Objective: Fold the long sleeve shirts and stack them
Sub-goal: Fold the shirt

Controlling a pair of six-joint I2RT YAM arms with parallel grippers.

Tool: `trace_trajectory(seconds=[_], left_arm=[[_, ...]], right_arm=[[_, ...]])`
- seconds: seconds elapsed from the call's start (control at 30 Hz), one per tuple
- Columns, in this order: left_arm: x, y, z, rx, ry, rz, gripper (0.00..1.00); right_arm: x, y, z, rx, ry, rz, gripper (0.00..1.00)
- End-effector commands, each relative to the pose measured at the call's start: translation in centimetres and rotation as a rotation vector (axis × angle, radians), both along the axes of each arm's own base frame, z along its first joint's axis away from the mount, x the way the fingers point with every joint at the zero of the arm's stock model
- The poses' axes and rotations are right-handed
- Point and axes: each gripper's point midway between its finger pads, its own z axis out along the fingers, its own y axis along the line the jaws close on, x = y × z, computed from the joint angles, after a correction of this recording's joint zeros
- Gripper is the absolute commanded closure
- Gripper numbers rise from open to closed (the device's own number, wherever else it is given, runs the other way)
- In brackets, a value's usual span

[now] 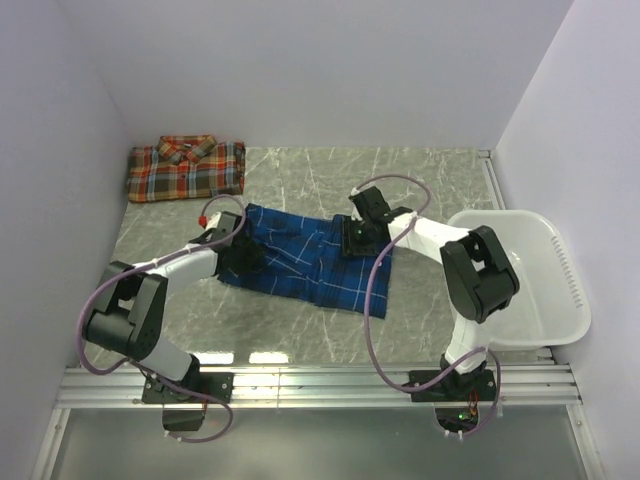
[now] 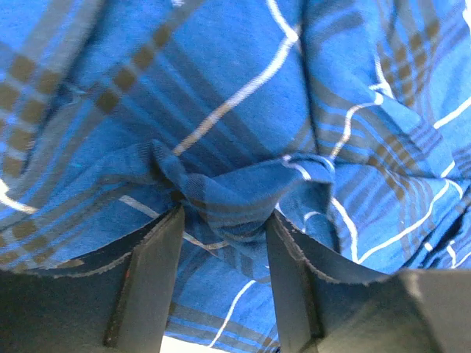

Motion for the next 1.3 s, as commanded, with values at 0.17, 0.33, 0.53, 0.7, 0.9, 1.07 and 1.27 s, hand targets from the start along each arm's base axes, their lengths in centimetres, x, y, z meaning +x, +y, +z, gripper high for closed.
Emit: trace_trajectory(seconds=[0.17, 0.33, 0.53, 0.7, 0.9, 1.07, 1.27], left_arm=[[-3.7, 5.7, -1.5, 0.013, 0.038, 0.182, 0.48], [-3.3, 7.4, 1.9, 0.056, -0.046, 0.185, 0.38], [-0.4, 6.2, 10.4, 0.122, -0.27, 0.029, 0.11], [0.2, 0.5, 16.0, 0.178, -0.438, -0.184, 0.07], [-2.0, -10.0, 16.7, 0.236, -0.503, -0.538, 0.11], [-4.6, -17.4, 14.4, 0.341, -0.505, -0.788, 0.14], [-7.1, -24.4, 11.3, 0.469, -0.52, -1.0, 0.16]], right_arm=[[2.9, 4.5, 0.1, -0.053, -0.053, 0.125, 0.51], [4.6, 8.0, 3.0, -0.028, -0.126, 0.173, 0.51], [5.7, 7.4, 10.4, 0.011, -0.286, 0.103, 0.48], [5.4, 2.2, 13.3, 0.075, -0.316, -0.065, 0.39], [4.0, -5.2, 15.2, 0.168, -0.299, -0.263, 0.21], [2.3, -9.3, 15.3, 0.194, -0.279, -0.385, 0.11], [1.0, -11.4, 15.9, 0.257, -0.307, -0.453, 0.09]])
